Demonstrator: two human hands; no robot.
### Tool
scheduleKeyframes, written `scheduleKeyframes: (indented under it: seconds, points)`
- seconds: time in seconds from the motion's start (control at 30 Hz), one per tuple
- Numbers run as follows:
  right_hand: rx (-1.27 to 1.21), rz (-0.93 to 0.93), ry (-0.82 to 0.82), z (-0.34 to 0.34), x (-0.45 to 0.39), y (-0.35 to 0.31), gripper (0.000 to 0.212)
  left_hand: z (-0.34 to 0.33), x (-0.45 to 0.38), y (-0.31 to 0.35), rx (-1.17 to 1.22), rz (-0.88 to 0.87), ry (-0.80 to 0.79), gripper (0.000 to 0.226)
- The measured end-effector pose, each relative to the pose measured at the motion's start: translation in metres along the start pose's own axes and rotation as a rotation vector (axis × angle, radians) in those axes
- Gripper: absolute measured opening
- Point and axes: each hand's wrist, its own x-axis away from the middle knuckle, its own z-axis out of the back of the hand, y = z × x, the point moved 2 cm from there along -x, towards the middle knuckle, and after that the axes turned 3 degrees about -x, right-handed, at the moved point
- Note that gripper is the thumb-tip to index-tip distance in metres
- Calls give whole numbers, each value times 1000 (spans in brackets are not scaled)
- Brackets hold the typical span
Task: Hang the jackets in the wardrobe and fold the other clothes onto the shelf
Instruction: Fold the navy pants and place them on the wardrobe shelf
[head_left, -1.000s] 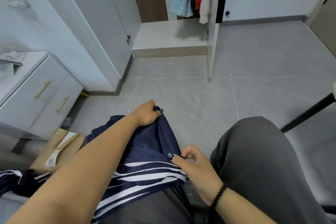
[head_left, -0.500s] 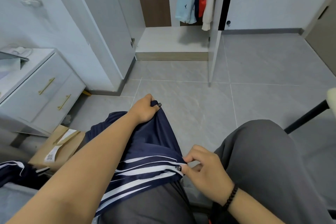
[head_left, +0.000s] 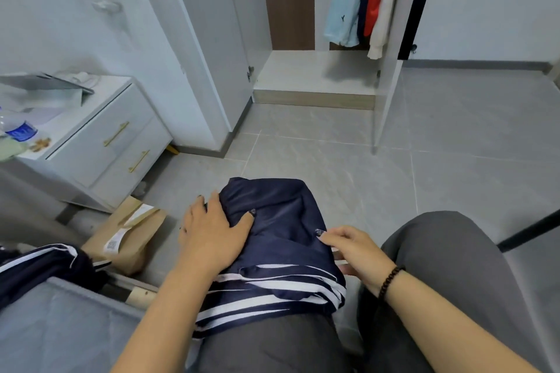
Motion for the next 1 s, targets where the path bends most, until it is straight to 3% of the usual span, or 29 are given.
scheduleKeyframes:
  seconds: [0.07,0.17,0.27,0.33,0.47,0.6,1.0]
  points:
    - [-145,-85,-106,-9,0,1,19,-3,13,-19,301,116,-57,86]
    - [-201,-162,-201,-18,2,8,27,-15,18,-28,875,354,-276,73]
    - [-195,-135,-197,-18,2,9,31,-25,13,-30,1163,440,-387,79]
    - [-219,-105,-188,-13,-1,6,28,-27,8,-36,1205,488,-394,55]
    - [-224,-95,-155,3,-8,1,26,-36,10,-53,1306,520,-503,60]
    - [-307,-121,-120,20,-21,-3,27,-47,-3,-36,1320,527,-623,46]
    - [-250,-104,16,73,-117,-47,39,-72,-133,31,1206,371,-622,70]
